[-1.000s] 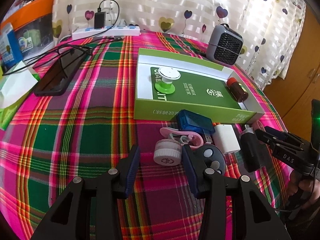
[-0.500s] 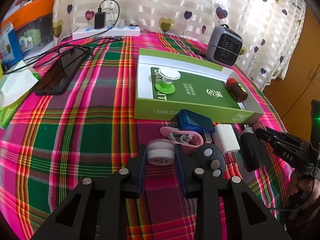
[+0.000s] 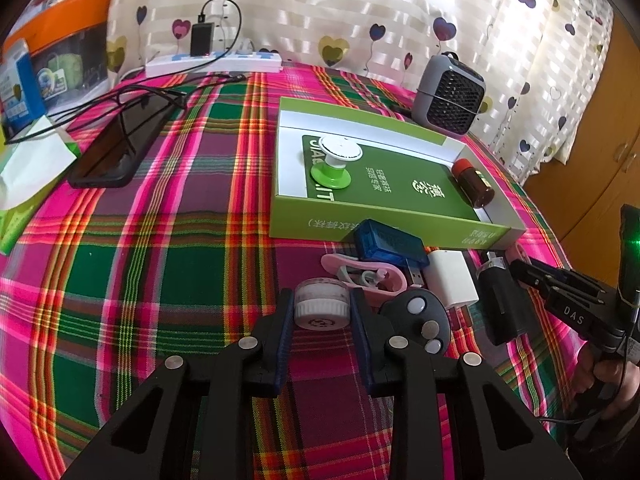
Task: Organize rigid objects
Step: 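Close the right tool on the pink hook clip and lift it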
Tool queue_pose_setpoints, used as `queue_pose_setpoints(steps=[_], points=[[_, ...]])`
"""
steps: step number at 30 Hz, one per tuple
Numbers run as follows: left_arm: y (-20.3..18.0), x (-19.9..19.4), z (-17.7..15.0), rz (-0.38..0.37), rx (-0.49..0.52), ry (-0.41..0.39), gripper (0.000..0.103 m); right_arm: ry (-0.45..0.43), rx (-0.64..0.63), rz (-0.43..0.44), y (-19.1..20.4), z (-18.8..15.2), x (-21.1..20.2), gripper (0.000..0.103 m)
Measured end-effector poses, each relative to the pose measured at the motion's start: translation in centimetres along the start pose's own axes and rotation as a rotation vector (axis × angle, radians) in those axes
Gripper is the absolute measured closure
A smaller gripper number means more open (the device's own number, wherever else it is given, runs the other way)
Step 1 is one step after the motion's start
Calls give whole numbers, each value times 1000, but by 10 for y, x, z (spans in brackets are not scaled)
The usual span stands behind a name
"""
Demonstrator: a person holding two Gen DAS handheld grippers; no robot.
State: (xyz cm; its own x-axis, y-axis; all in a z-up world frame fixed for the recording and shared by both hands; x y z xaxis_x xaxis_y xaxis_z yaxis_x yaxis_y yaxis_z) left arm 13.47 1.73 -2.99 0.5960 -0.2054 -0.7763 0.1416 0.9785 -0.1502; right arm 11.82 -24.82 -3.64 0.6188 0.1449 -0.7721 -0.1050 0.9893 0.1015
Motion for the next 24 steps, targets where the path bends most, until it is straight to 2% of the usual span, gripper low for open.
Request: queue_pose_setpoints(steps=[13,24], points=[[0,-5,1,-1,0,-9,77,0,-3,16,2,0,-1,79],[-3,-25,16,-9,6,-54,77,-34,-17,43,9,10,-15,79]])
Point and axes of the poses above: each gripper's, at about its wrist camera, not at the fingertips, and x roughly the way its jaws point, y to its left, z to its top, the point moved 5 cm from there along x, roughly the way its jaws point, and after that the axes turned 5 degrees about z, right-handed, at the moved point
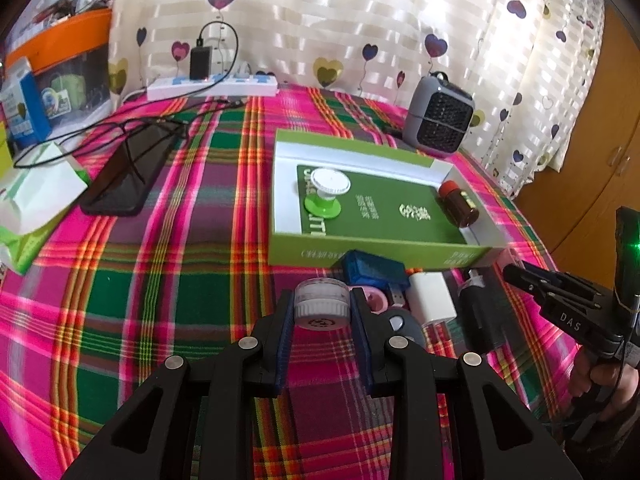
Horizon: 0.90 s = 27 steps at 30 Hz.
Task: Organize rigid objects
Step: 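Close the right tool on the pink hook clip and lift it, then carry the white spool with the left tool while the right tool carries the pink clip into the box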
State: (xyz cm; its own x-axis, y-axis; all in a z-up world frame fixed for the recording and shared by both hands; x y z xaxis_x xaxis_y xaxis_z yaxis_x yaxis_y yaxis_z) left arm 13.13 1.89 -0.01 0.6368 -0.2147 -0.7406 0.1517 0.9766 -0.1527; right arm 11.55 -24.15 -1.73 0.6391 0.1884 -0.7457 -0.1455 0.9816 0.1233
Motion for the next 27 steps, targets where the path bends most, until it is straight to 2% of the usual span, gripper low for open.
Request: queue_pose_setpoints(steps=[15,20,27], points=[[-11,-2,32,-33,20,-27,77,-39,-46,61,24,39,-6,79],[-11,5,41,-31,20,-29,77,-38,-79,89,37,57,1,79],[-11,19,50,-32,20,-14,77,-12,-130,175,60,79,25,79]])
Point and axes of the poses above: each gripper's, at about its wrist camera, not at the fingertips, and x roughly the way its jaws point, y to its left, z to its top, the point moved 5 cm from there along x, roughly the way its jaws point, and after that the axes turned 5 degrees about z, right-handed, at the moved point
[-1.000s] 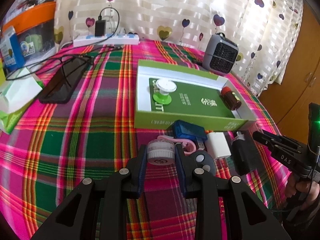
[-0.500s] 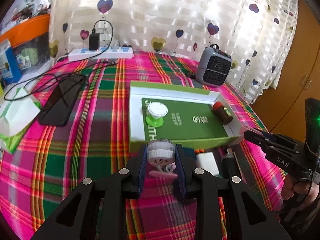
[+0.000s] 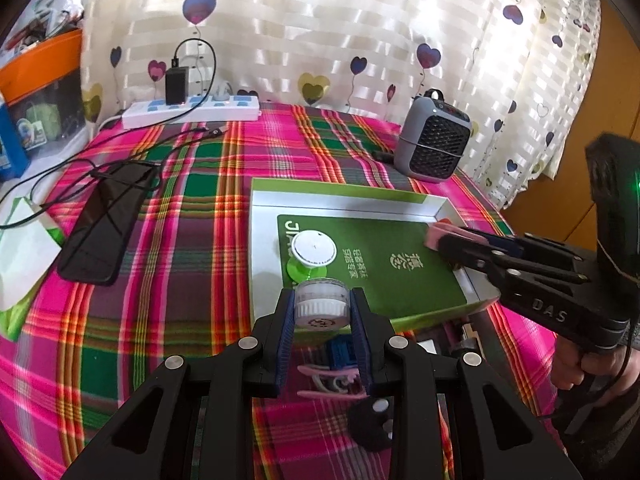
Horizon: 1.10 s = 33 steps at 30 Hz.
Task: Organize rigid objects
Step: 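Carry the white spool with the left tool while the right tool carries the pink clip into the box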
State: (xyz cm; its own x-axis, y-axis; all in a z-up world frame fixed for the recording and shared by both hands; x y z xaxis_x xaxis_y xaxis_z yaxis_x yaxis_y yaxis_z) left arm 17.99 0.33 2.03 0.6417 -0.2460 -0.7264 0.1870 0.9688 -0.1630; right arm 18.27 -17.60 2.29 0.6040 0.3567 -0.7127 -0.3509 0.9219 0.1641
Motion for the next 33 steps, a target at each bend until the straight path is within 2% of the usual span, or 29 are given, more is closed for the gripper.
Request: queue_pose_setpoints(steps=[8,25,33], points=[[4,17,7,6,-3,19,77,41,-46,56,12,24,38,79],[8,46,10,14,3,54,77,161,-103,52,16,41,101,79],[5,51,9,24,17,58,77,163,-107,61,17,46,113,79]])
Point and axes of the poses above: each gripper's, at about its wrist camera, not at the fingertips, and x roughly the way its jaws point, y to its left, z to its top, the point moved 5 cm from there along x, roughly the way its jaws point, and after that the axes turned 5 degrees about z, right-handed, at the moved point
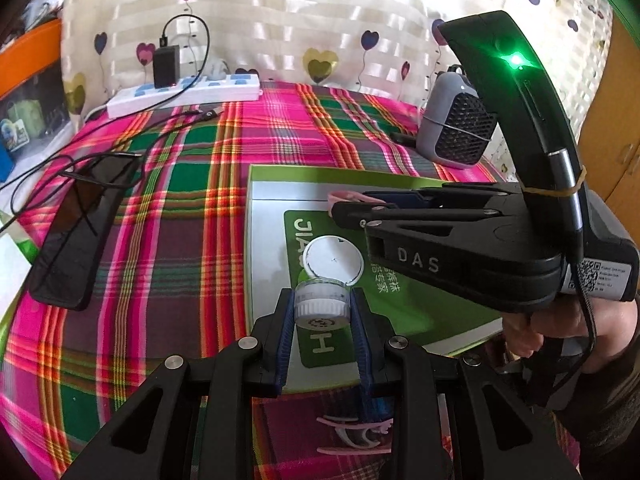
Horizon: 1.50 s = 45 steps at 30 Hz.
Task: Organize rigid objects
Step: 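Carry the white spool with the left tool while the right tool carries the pink clip into the box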
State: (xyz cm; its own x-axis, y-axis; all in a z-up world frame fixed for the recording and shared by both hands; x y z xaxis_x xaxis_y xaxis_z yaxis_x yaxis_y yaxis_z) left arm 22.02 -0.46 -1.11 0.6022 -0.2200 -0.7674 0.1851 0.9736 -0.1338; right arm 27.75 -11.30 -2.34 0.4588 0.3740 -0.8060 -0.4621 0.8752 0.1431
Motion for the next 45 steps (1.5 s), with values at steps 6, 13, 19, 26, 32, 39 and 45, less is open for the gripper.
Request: queue_pose_setpoints(steps=[6,13,19,26,32,39,45], points=[[-1,1,0,2,7,-2,77,11,-10,-7,2,1,4,79],[-1,1,0,6,11,0,77,34,-9,-12,2,-1,8,79],[-1,1,-1,17,18,2,77,44,-11,-18,2,-2,9,79],[-2,1,-1,23,21,2,75,43,3,-19,1,-2,9,78],[-2,1,-1,27,22,2,74,40,10,-13,1,-2,10,67],[-2,1,-2,23,21,3,73,39,15,-17,2,-2,10,67],[-4,-3,-3,26,32,-5,70,23,31,-22,1,-2,6,67]])
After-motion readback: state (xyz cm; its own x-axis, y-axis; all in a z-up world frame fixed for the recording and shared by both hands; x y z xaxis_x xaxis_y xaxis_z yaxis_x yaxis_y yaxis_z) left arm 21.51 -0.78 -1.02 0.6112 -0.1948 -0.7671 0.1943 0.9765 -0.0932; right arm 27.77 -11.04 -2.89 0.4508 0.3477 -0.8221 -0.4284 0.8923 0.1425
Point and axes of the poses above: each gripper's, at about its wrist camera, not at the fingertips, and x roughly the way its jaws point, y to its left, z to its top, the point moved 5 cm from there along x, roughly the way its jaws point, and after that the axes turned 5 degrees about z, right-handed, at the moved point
